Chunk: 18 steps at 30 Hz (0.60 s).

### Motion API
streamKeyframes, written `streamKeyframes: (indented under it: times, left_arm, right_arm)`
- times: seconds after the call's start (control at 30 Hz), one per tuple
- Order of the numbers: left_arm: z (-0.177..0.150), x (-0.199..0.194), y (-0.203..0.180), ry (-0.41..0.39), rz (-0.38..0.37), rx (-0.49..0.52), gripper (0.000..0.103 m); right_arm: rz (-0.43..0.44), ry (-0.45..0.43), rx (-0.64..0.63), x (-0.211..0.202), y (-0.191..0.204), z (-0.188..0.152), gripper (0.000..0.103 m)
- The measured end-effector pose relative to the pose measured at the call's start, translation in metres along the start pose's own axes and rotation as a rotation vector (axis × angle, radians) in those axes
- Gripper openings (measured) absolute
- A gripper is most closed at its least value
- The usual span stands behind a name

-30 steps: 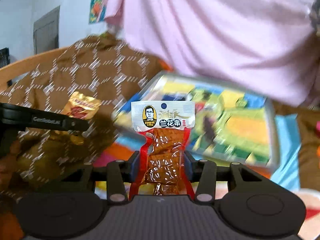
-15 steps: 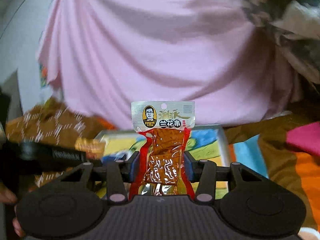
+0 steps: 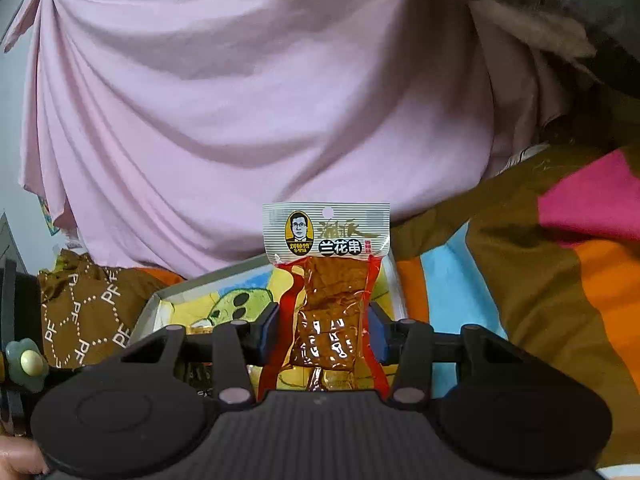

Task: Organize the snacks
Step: 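Lower the gold pouch into the grey tray with the left tool while the right tool lowers the strip pack, then open both tools and withdraw them from the tray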

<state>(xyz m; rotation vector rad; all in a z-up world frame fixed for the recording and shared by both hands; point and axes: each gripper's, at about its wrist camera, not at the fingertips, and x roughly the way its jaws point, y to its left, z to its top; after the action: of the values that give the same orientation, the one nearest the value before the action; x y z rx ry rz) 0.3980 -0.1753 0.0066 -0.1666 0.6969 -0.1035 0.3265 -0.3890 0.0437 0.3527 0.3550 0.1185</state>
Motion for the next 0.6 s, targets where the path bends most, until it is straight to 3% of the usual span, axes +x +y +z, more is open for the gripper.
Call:
streamKeyframes:
  times: [0.1, 0.23, 0.3, 0.4, 0.6]
  left_arm:
    - [-0.002, 0.002, -0.001, -0.007, 0.010, 0.001, 0.045]
    - [-0.002, 0.000, 0.001, -0.012, 0.009, -0.014, 0.054]
    - [-0.002, -0.004, 0.002, -0.021, 0.012, -0.020, 0.072]
    - [-0.001, -0.013, 0.007, -0.049, 0.038, -0.031, 0.080]
    - [-0.002, -0.035, 0.028, -0.060, 0.074, -0.059, 0.091]
  right_arm:
    - [0.007, 0.040, 0.058, 0.004, -0.007, -0.001, 0.051]
    - [-0.001, 0.062, 0.041, 0.007, -0.008, -0.006, 0.055]
    - [-0.001, 0.077, 0.047, 0.009, -0.009, -0.008, 0.059]
    - [-0.016, 0.062, 0.033, 0.007, -0.007, -0.010, 0.063]
    - [-0.014, 0.025, -0.024, -0.006, 0.006, -0.009, 0.083]
